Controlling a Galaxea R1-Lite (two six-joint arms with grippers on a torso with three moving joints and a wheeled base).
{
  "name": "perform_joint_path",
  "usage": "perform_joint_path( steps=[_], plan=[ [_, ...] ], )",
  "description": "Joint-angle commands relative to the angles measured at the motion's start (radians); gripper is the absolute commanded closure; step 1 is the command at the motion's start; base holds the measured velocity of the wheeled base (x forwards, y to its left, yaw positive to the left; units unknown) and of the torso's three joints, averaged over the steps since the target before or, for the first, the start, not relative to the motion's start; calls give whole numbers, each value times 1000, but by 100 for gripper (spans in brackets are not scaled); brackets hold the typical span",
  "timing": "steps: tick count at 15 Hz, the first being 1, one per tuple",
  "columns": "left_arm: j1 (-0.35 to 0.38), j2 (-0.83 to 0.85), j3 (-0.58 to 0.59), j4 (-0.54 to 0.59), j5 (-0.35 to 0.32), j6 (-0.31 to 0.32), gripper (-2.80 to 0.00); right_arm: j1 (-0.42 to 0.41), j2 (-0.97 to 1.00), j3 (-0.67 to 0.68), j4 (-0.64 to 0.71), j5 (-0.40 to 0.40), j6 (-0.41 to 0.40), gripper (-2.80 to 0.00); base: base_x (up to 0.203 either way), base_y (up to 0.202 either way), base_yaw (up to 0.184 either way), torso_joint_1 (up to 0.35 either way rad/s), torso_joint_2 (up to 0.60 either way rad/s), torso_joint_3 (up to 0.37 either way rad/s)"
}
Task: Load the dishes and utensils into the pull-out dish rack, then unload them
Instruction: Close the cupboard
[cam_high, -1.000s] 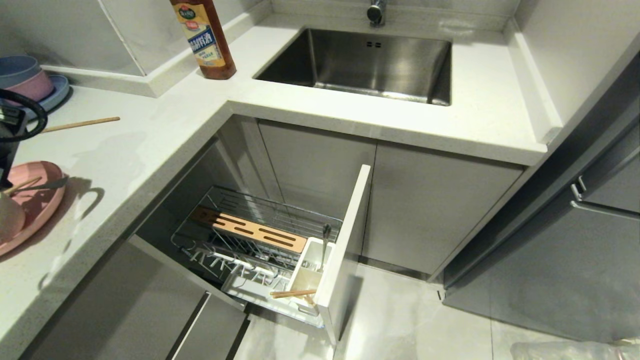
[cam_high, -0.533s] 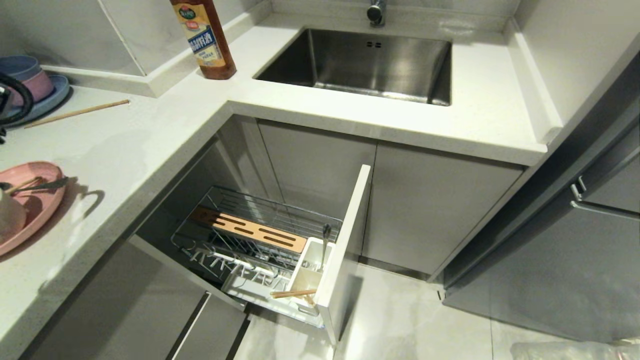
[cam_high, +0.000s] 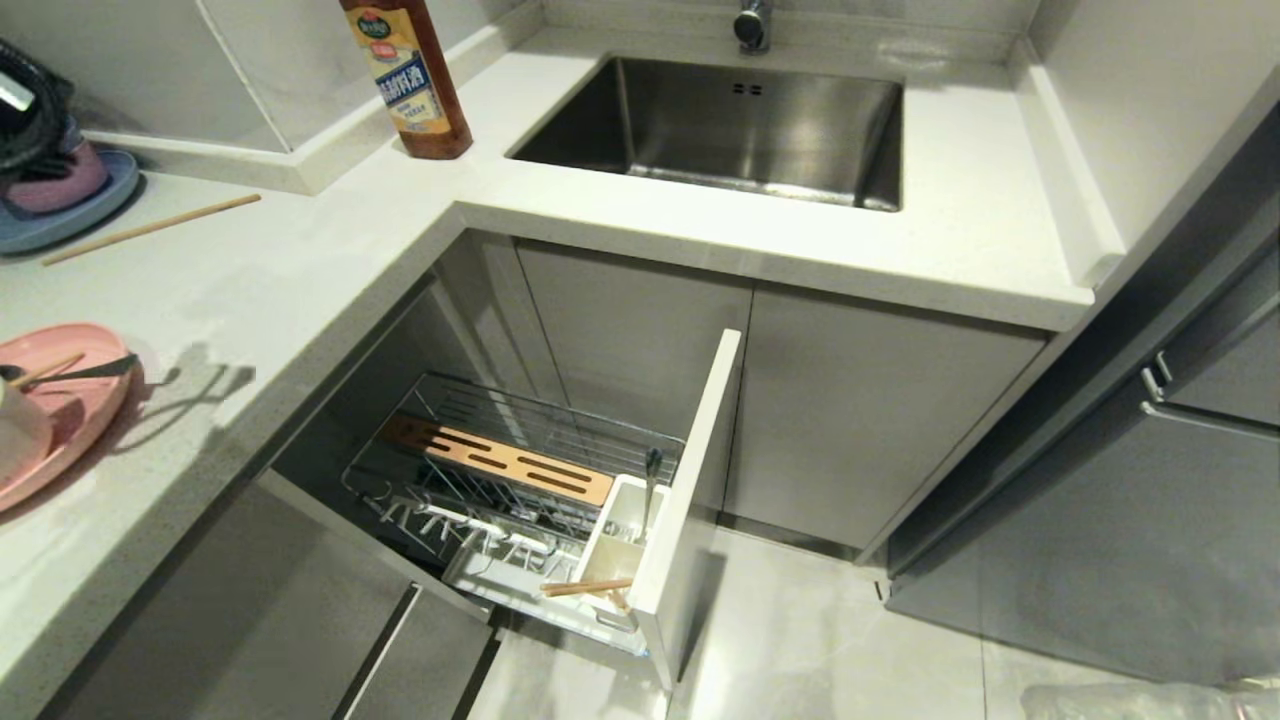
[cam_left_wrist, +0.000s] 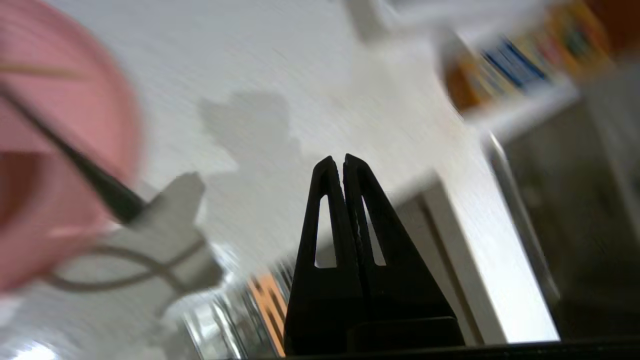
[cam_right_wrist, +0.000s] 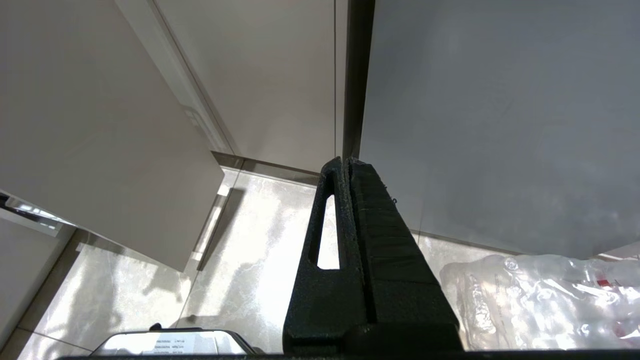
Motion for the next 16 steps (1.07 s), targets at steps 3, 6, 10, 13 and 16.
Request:
perform_joint_path(
  steps=[3,6,10,13,16],
  plan=[
    [-285,-93,22,8,-119,27,0,0,0,2,1,0,0,0,0,0,0,0,0,0],
    [-537,-126,91,10,-308,63,0,0,0,3,1,0,0,0,0,0,0,0,0,0],
    [-670,-68,134,63,-700,107,0,0,0,3,0,0,0,0,0,0,0,0,0,0],
    [-686,49,157,91,-886,138,0,0,0,2,0,0,0,0,0,0,0,0,0,0],
    [-735,193,152,117,-913,143,0,0,0,3,0,0,0,0,0,0,0,0,0,0]
  ],
)
